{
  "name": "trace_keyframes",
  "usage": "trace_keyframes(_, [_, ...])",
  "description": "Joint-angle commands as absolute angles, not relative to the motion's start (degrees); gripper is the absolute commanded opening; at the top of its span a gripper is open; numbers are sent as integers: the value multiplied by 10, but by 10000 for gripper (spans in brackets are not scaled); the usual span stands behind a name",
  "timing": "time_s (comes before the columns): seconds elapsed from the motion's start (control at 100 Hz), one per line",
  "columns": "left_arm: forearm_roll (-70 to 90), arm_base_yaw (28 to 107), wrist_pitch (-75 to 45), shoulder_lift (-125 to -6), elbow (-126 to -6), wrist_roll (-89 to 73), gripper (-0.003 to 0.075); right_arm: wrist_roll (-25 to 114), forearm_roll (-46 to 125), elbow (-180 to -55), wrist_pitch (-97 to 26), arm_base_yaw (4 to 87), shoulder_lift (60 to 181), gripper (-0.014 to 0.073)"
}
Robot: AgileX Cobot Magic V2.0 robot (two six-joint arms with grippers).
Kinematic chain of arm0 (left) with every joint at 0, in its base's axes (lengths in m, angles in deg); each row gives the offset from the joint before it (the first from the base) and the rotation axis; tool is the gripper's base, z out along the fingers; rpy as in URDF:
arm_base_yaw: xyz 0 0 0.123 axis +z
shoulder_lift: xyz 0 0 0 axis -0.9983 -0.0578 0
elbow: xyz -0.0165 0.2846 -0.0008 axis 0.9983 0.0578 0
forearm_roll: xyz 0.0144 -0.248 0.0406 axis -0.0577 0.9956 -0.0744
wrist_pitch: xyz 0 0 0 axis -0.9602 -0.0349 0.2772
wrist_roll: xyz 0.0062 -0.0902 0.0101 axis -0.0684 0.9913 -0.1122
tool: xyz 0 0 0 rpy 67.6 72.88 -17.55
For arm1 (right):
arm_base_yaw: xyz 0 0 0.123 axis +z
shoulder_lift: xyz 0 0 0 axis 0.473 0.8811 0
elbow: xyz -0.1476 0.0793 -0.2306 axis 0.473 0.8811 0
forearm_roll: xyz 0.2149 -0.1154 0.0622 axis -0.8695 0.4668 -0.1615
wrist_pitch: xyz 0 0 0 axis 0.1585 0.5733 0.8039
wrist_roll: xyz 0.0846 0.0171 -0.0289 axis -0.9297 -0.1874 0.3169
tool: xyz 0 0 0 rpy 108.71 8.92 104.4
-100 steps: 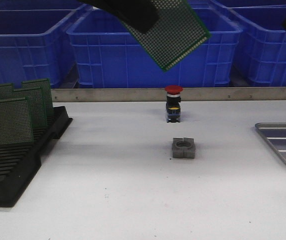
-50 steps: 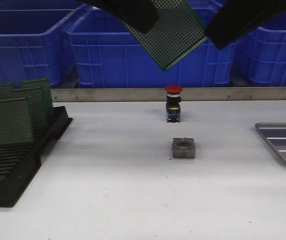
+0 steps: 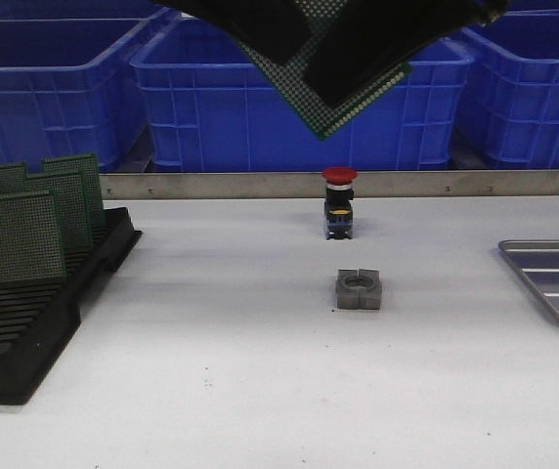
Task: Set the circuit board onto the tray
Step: 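Bring the right gripper to the board and grasp its free edge, then open the left gripper, releasing the board to the right gripper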
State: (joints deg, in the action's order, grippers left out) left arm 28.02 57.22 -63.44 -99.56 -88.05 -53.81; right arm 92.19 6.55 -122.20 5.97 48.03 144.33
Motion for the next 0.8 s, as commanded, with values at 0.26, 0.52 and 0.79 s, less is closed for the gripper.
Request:
trace_keyframes(0.26, [318, 568, -629, -973, -898, -532, 16, 929, 33, -1242, 41, 480, 1427, -69])
trace_keyframes(0.52, [318, 568, -628, -973, -898, -532, 512, 929, 33, -1242, 41, 478, 1427, -69])
trace_keyframes(0.79, [318, 568, -626, -973, -898, -532, 556, 877, 63, -1242, 74, 391, 1409, -69])
